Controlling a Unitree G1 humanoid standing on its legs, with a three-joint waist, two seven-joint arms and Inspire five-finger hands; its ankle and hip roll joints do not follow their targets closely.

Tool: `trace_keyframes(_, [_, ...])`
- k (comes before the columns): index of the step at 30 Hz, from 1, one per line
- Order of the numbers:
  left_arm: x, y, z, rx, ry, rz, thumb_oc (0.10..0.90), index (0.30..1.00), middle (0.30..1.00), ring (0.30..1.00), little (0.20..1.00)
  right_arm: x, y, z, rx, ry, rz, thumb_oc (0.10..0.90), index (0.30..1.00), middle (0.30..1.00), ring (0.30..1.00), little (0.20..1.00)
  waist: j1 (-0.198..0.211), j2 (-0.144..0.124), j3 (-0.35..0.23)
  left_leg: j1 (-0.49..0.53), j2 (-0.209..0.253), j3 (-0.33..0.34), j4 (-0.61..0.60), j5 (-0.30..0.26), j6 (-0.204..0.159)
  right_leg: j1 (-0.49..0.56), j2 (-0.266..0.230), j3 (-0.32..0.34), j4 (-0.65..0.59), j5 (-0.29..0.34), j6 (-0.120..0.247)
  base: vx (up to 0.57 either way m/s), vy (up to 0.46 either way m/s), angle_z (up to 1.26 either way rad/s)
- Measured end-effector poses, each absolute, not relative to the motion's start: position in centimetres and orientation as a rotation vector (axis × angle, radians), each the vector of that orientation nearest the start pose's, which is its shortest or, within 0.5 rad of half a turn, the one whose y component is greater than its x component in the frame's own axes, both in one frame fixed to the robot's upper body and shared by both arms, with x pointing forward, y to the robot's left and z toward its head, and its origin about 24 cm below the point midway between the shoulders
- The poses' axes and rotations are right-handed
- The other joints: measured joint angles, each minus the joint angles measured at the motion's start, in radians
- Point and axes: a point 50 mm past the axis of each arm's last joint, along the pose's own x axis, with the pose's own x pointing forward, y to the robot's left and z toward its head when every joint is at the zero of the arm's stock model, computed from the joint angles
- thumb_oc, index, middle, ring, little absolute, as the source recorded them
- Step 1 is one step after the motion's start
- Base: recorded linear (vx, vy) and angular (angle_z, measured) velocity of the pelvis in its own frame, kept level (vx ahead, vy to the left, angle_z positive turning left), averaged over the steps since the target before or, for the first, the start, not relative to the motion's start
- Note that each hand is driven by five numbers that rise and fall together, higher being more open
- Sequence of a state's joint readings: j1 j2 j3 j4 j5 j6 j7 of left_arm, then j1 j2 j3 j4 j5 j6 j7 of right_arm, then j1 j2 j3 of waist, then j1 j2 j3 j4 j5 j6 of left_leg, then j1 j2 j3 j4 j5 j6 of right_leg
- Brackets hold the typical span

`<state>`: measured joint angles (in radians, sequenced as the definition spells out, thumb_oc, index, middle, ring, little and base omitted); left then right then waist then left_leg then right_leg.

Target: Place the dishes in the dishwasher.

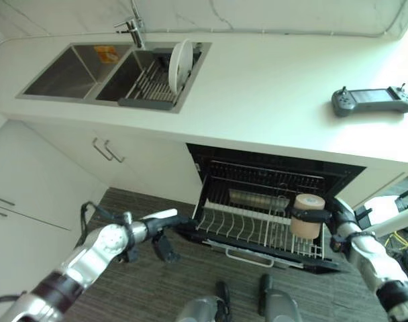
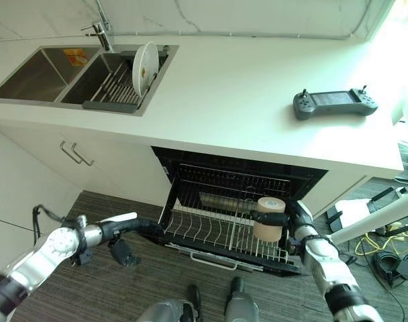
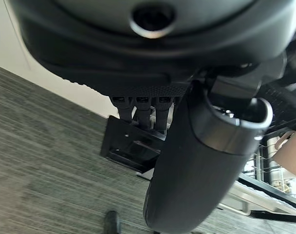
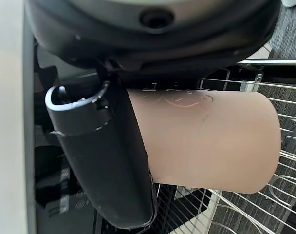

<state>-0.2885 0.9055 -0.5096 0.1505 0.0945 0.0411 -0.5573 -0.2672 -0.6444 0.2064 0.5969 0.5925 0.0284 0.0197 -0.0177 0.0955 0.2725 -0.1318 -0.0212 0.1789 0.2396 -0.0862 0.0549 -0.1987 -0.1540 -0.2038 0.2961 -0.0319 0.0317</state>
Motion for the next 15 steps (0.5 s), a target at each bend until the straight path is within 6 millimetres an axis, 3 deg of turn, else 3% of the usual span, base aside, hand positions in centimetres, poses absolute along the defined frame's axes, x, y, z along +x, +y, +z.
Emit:
trace_keyframes(4, [27.0, 21.8, 4.6, 1.090, 0.402, -0.850, 0.800, 0.900, 0.900, 0.900, 0.900, 27.7, -29.1, -0.3, -0.090, 0.444, -0.142, 0.400, 0.300, 0.300, 0.300, 0.300, 0.009, 0.026, 0.014, 0.049, -0.001, 0.002, -0.021, 0.001, -0.002, 0.045, 0.004, 0.000, -0.018, -0.002, 0.002, 0.08, 0.004, -0.02])
trace_keyframes(7, [27.1, 21.6, 4.7, 1.102, 0.386, -0.844, 0.800, 0.900, 0.900, 0.900, 0.900, 27.7, -29.1, -0.4, -0.112, 0.449, -0.137, 0.400, 0.300, 0.300, 0.300, 0.300, 0.017, 0.038, 0.025, 0.051, 0.000, 0.003, -0.021, 0.001, -0.002, 0.045, 0.004, 0.001, -0.017, -0.002, 0.002, 0.01, 0.003, -0.01])
trace_keyframes(11, [27.1, 21.4, 5.2, 1.134, 0.336, -0.802, 0.800, 0.900, 0.900, 0.900, 0.900, 28.4, -28.7, 0.4, -0.121, 0.403, -0.136, 0.400, 0.300, 0.300, 0.300, 0.300, 0.026, 0.059, 0.060, 0.040, -0.001, 0.004, -0.020, 0.005, 0.000, 0.035, 0.002, 0.002, -0.016, 0.000, 0.001, -0.07, 0.027, 0.01])
trace_keyframes(15, [27.6, 20.9, 5.8, 1.143, 0.272, -0.791, 0.800, 0.900, 0.900, 0.900, 0.900, 30.0, -28.2, 1.6, -0.114, 0.351, -0.151, 0.400, 0.300, 0.300, 0.300, 0.300, 0.028, 0.098, 0.096, 0.028, -0.004, 0.004, -0.020, 0.008, 0.002, 0.023, -0.002, 0.002, -0.011, 0.001, 0.001, -0.02, 0.041, 0.02])
